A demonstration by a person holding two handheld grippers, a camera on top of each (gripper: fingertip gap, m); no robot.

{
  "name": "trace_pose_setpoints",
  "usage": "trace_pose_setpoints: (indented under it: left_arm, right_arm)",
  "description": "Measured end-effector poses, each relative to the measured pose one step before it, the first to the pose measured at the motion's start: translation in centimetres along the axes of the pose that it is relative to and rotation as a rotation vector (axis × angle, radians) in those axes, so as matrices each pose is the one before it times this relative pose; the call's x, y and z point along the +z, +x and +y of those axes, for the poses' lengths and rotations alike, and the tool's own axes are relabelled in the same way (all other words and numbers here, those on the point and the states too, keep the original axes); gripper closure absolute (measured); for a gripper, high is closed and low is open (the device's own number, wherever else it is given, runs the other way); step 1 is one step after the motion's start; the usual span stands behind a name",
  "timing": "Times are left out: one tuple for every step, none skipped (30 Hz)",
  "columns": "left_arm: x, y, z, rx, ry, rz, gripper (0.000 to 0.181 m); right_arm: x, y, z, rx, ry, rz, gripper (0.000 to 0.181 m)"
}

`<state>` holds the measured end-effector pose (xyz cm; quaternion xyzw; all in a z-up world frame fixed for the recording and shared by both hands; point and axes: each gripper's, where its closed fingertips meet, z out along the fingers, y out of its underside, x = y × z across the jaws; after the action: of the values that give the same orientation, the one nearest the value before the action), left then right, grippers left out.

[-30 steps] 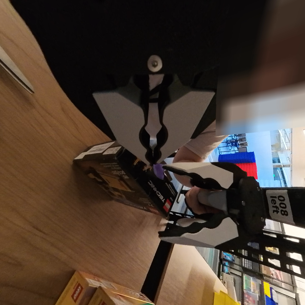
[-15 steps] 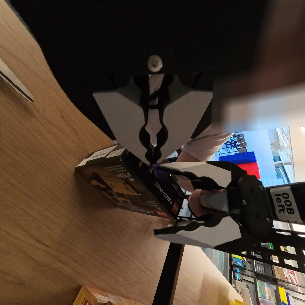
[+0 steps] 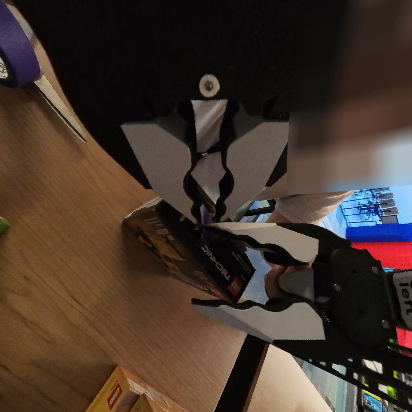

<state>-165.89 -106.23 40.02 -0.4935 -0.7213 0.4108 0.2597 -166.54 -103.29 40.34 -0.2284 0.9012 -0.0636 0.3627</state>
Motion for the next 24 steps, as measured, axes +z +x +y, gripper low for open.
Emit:
trace_pose_setpoints:
  left_arm:
    - [-0.006,-0.004,-0.006,-0.0049,0.0001,0.0043,0.123]
    - [-0.021,-0.025,0.002,-0.0037,0.0001,0.0024,0.123]
    - [0.0,-0.024,0.021,-0.0022,-0.0008,0.001,0.122]
    - [0.002,-0.006,0.013,-0.0021,-0.0001,0.0017,0.123]
    - [-0.011,0.02,0.004,-0.0016,0.0003,0.0018,0.123]
    - [0.008,0.009,-0.005,-0.0001,0.0,0.0003,0.123]
    - [0.0,-0.003,0.004,0.0003,0.0008,-0.0005,0.123]
    - [-0.017,-0.022,-0.032,-0.0013,0.002,-0.0008,0.123]
    - [-0.01,-0.018,-0.008,-0.002,0.0015,-0.0008,0.123]
    - [-0.005,0.005,0.018,-0.0004,-0.0003,0.0004,0.123]
    - [-0.003,0.029,0.024,0.0,0.0001,0.001,0.123]
    - [-0.002,-0.01,0.01,-0.0013,0.0015,-0.0006,0.123]
    - [0.0,-0.025,0.01,-0.0014,0.0014,-0.001,0.123]
    - [0.003,-0.003,0.024,-0.0017,0.001,0.0004,0.123]
    - [-0.006,-0.013,0.009,-0.0027,0.0019,0.001,0.123]
    - [0.004,0.004,0.018,-0.0025,0.0015,0.0021,0.123]
    - [0.01,0.064,0.042,-0.003,-0.0001,0.0049,0.123]
    - [-0.008,0.045,0.029,-0.0029,-0.0002,0.0039,0.123]
    - [-0.018,-0.002,0.017,-0.0007,0.0005,-0.0003,0.123]
    - [-0.022,-0.006,0.001,0.0008,0.0001,-0.0018,0.123]
    - [-0.024,-0.037,0.023,0.0016,-0.0009,-0.0035,0.123]
    - [-0.031,-0.042,0.018,0.0017,-0.0011,-0.0039,0.123]
    - [-0.019,-0.002,0.018,0.0001,-0.0006,-0.0011,0.123]
    - [-0.009,0.003,0.01,-0.0003,-0.0004,-0.0013,0.123]
  right_arm:
    - [-0.025,-0.137,0.003,-0.0103,-0.003,0.0029,0.167]
    - [-0.008,-0.102,0.066,-0.0135,-0.0084,0.0059,0.164]
    - [-0.01,-0.019,0.059,-0.0147,-0.0073,0.0111,0.163]
    - [-0.01,0.005,0.003,-0.0176,-0.0028,0.0129,0.162]
    - [-0.004,-0.081,-0.015,-0.0144,0.0,0.007,0.161]
    - [-0.014,-0.087,0.008,-0.0061,-0.0027,0.0037,0.159]
    - [-0.028,-0.086,-0.014,-0.0057,-0.0024,0.0019,0.156]
    - [-0.039,-0.051,-0.081,-0.0029,0.0018,0.0016,0.155]
    - [-0.003,-0.027,0.019,-0.0028,-0.0036,0.0014,0.155]
    - [0.025,-0.045,0.036,-0.0002,-0.005,-0.0026,0.154]
    - [0.002,-0.001,-0.059,0.0008,0.0034,-0.0009,0.154]
    - [0.004,-0.01,-0.016,0.0012,0.0014,-0.0018,0.154]
    - [-0.004,-0.043,-0.019,0.0039,0.0013,-0.0036,0.153]
    - [-0.029,-0.035,0.006,0.0042,0.0005,-0.003,0.151]
    - [-0.021,-0.133,0.086,0.0026,-0.0059,-0.0062,0.149]
    - [0.001,-0.118,0.131,-0.0003,-0.0104,-0.0022,0.146]
    - [-0.003,-0.111,0.102,-0.0063,-0.0093,0.0023,0.145]
    - [0.003,-0.069,0.083,-0.0158,-0.0087,0.008,0.143]
    - [-0.009,0.033,0.102,-0.0213,-0.012,0.0172,0.143]
    - [-0.001,-0.015,0.001,-0.019,-0.0066,0.0157,0.14]
    - [0.023,-0.047,-0.011,-0.0175,-0.0055,0.0142,0.139]
    - [0.043,-0.129,0.012,-0.0128,-0.0076,0.0079,0.136]
    - [0.025,-0.088,0.019,-0.0098,-0.0082,0.0086,0.133]
    - [0.014,-0.076,0.001,-0.0094,-0.0066,0.0091,0.131]
